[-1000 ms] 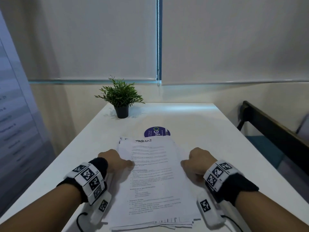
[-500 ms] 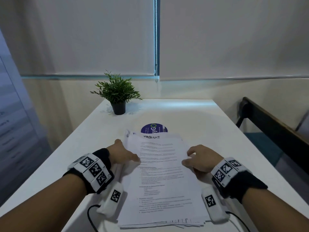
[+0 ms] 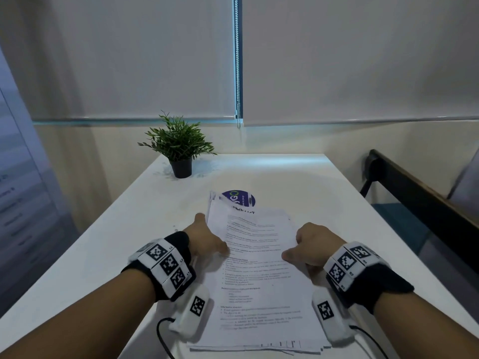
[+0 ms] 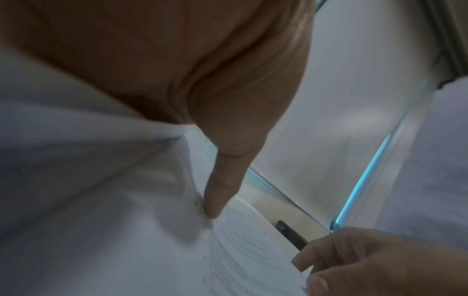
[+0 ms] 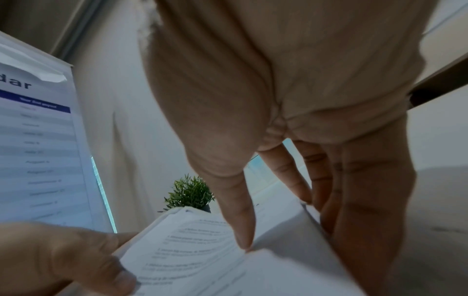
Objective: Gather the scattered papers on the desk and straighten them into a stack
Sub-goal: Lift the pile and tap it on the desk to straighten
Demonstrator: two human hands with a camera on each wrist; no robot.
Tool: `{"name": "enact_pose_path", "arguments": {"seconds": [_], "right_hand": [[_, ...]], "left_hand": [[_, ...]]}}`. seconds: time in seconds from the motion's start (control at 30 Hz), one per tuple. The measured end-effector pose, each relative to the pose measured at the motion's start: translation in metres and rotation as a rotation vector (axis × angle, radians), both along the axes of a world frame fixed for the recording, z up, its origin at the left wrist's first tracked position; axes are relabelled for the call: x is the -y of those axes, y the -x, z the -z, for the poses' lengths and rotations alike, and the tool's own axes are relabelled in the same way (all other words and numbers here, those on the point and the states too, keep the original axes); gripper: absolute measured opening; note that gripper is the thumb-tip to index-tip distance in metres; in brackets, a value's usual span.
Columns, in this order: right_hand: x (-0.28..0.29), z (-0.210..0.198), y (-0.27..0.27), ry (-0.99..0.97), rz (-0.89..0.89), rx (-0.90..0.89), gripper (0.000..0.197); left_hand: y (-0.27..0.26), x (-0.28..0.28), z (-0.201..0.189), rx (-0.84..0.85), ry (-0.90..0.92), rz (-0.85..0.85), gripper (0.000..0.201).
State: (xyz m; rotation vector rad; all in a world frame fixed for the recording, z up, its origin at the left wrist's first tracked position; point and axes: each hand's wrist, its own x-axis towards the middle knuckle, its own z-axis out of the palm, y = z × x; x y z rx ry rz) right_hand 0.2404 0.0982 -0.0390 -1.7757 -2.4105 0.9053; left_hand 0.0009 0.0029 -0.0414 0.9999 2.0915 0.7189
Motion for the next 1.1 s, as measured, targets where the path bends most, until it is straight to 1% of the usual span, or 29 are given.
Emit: {"name": "enact_pose_path", "arguments": {"seconds": [0.03, 0.1, 0.17, 0.2, 0.23, 0.27, 0.3, 0.33, 0.37, 0.4, 0.43, 0.47, 0.5, 0.57, 0.6, 0.67, 0.73, 0.77, 0.83, 0.93, 1.0, 1.1], "right_hand": [[0.001, 0.001, -0.003, 0.008, 0.007, -0.015, 0.031], [0.003, 0.002, -0.007, 0.031, 0.044, -0.07, 0.033], [0.004, 0.004, -0.012, 0.033, 0.065, -0.111, 0.044], [0.005, 0.003, -0.015, 0.034, 0.084, -0.137, 0.052], [0.004, 0.003, -0.018, 0.03, 0.115, -0.18, 0.058], [0.006, 0.001, -0.021, 0.036, 0.144, -0.245, 0.057], [0.004, 0.003, -0.024, 0.056, 0.169, -0.331, 0.055], [0.003, 0.002, -0.027, 0.096, 0.197, -0.464, 0.053], [0.004, 0.001, -0.03, 0.172, 0.219, -0.615, 0.046], [0.006, -0.001, -0.031, 0.264, 0.224, -0.753, 0.042], [0.007, -0.002, -0.032, 0.328, 0.205, -0.856, 0.046], [0.006, -0.001, -0.031, 0.367, 0.187, -0.937, 0.054], [0.007, -0.001, -0.031, 0.388, 0.175, -1.02, 0.057], [0.005, -0.004, -0.029, 0.367, 0.158, -1.209, 0.048], [0.007, -0.008, -0.027, 0.318, 0.14, -1.262, 0.041], [0.011, -0.024, -0.022, 0.131, 0.128, -1.27, 0.025], [0.014, -0.041, -0.018, -0.075, 0.082, -1.224, 0.016], [0.014, -0.049, -0.016, -0.159, 0.064, -1.212, 0.014], [0.011, -0.059, -0.014, -0.273, 0.033, -1.238, 0.013], [0.009, -0.057, -0.014, -0.312, 0.026, -1.305, 0.016], [0.008, -0.045, -0.015, -0.283, 0.036, -1.295, 0.024], [0.004, -0.023, -0.018, -0.243, 0.072, -1.254, 0.033]], "left_hand": [[-0.004, 0.002, -0.001, -0.01, -0.04, 0.017, 0.094], [-0.01, 0.006, -0.006, 0.015, -0.162, 0.077, 0.105], [-0.014, 0.013, -0.01, 0.021, -0.318, 0.106, 0.107], [-0.015, 0.016, -0.011, 0.046, -0.393, 0.12, 0.105], [-0.014, 0.019, -0.012, 0.069, -0.465, 0.137, 0.098], [-0.014, 0.022, -0.015, 0.093, -0.534, 0.142, 0.086], [-0.013, 0.026, -0.017, 0.118, -0.588, 0.125, 0.072], [-0.011, 0.029, -0.02, 0.157, -0.625, 0.113, 0.057], [-0.01, 0.033, -0.022, 0.211, -0.653, 0.11, 0.046], [-0.009, 0.037, -0.024, 0.263, -0.681, 0.119, 0.039], [-0.009, 0.041, -0.027, 0.3, -0.709, 0.132, 0.038], [-0.009, 0.043, -0.03, 0.322, -0.734, 0.152, 0.04], [-0.008, 0.045, -0.033, 0.333, -0.758, 0.158, 0.042], [-0.006, 0.045, -0.038, 0.296, -0.786, 0.155, 0.045], [-0.004, 0.045, -0.039, 0.251, -0.781, 0.157, 0.046], [-0.001, 0.042, -0.041, 0.169, -0.767, 0.159, 0.052], [-0.001, 0.038, -0.044, 0.139, -0.794, 0.131, 0.056], [-0.001, 0.036, -0.047, 0.142, -0.828, 0.103, 0.056], [-0.005, 0.031, -0.054, 0.204, -0.912, 0.034, 0.056], [-0.006, 0.03, -0.056, 0.276, -0.959, -0.009, 0.062], [-0.004, 0.031, -0.048, 0.289, -0.933, 0.021, 0.062], [-0.002, 0.029, -0.04, 0.352, -0.873, 0.088, 0.059]]}}
